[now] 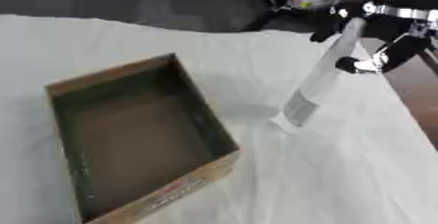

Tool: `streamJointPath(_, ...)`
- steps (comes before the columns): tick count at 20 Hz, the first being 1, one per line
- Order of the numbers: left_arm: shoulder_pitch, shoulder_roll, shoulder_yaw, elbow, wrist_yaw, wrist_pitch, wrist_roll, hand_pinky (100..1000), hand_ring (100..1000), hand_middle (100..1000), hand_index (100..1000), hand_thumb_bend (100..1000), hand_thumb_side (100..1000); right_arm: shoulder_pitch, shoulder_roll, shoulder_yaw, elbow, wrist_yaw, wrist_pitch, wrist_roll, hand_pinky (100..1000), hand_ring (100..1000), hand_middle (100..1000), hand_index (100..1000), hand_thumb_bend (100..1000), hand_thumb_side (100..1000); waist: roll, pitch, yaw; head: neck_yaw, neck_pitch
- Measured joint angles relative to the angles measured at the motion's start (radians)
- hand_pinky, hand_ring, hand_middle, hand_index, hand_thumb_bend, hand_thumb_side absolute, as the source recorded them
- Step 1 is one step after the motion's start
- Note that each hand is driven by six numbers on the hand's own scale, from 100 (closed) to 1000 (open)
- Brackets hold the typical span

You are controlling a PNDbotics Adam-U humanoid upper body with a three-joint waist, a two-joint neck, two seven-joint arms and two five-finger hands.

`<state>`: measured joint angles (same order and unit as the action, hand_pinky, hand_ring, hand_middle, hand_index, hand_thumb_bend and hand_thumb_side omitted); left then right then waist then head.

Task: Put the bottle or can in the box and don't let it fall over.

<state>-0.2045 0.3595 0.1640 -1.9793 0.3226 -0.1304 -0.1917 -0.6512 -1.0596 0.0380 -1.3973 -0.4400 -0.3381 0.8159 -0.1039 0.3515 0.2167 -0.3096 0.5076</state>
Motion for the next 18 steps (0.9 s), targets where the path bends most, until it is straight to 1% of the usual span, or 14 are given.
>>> streamJointPath(3,-0.001,0.000,0.000,0.000,0.000,0.000,-0.001,691,517,661,833,116,775,0.000,0.000,0.000,-0.004,-0.023,0.019,0.008,779,727,822,714,107,100,-0.001,0.001,0.001,0.000,0.000)
streamJointPath(4,-0.001,0.000,0.000,0.000,0.000,0.000,-0.001,691,516,661,833,116,775,0.000,0.000,0.000,-0.006,-0.031,0.024,0.010,778,721,817,710,100,100,-0.002,0.002,0.001,0.000,0.000)
streamJointPath(8,-0.001,0.000,0.000,0.000,0.000,-0.001,-0.001,691,515,660,833,116,775,0.002,0.000,0.000,-0.012,-0.052,0.037,0.022,773,699,795,694,100,100,-0.002,0.005,0.003,-0.001,0.000)
streamJointPath(13,-0.003,0.000,0.000,0.000,0.000,-0.001,-0.001,692,514,658,832,116,774,0.006,0.000,0.000,-0.017,-0.067,0.041,0.037,773,681,779,684,100,100,-0.002,0.006,0.003,-0.001,0.000)
streamJointPath(14,-0.003,0.000,0.000,0.000,0.000,-0.001,-0.001,692,514,657,832,116,774,0.008,0.000,0.000,-0.018,-0.068,0.041,0.039,768,658,760,667,100,100,-0.002,0.006,0.004,-0.001,0.000)
streamJointPath(15,-0.003,0.000,0.000,0.000,0.000,-0.001,-0.001,692,514,657,832,116,774,0.009,0.000,0.000,-0.019,-0.070,0.041,0.042,768,658,760,667,100,100,-0.002,0.006,0.004,-0.001,0.000)
streamJointPath(16,-0.003,-0.001,0.000,0.000,0.000,-0.001,-0.001,692,513,656,832,116,774,0.009,0.000,0.000,-0.019,-0.073,0.042,0.044,713,587,693,608,100,100,-0.002,0.006,0.005,-0.001,0.000)
streamJointPath(17,-0.003,-0.001,0.000,0.000,0.000,-0.001,-0.001,692,513,656,832,116,774,0.009,0.000,0.000,-0.019,-0.076,0.043,0.045,702,578,684,600,100,100,-0.002,0.006,0.005,-0.002,0.000)
streamJointPath(18,-0.003,-0.001,0.000,0.000,0.000,-0.001,-0.001,692,513,656,832,116,774,0.010,0.000,0.000,-0.019,-0.080,0.043,0.046,593,501,605,528,100,100,-0.002,0.006,0.005,-0.002,-0.001)
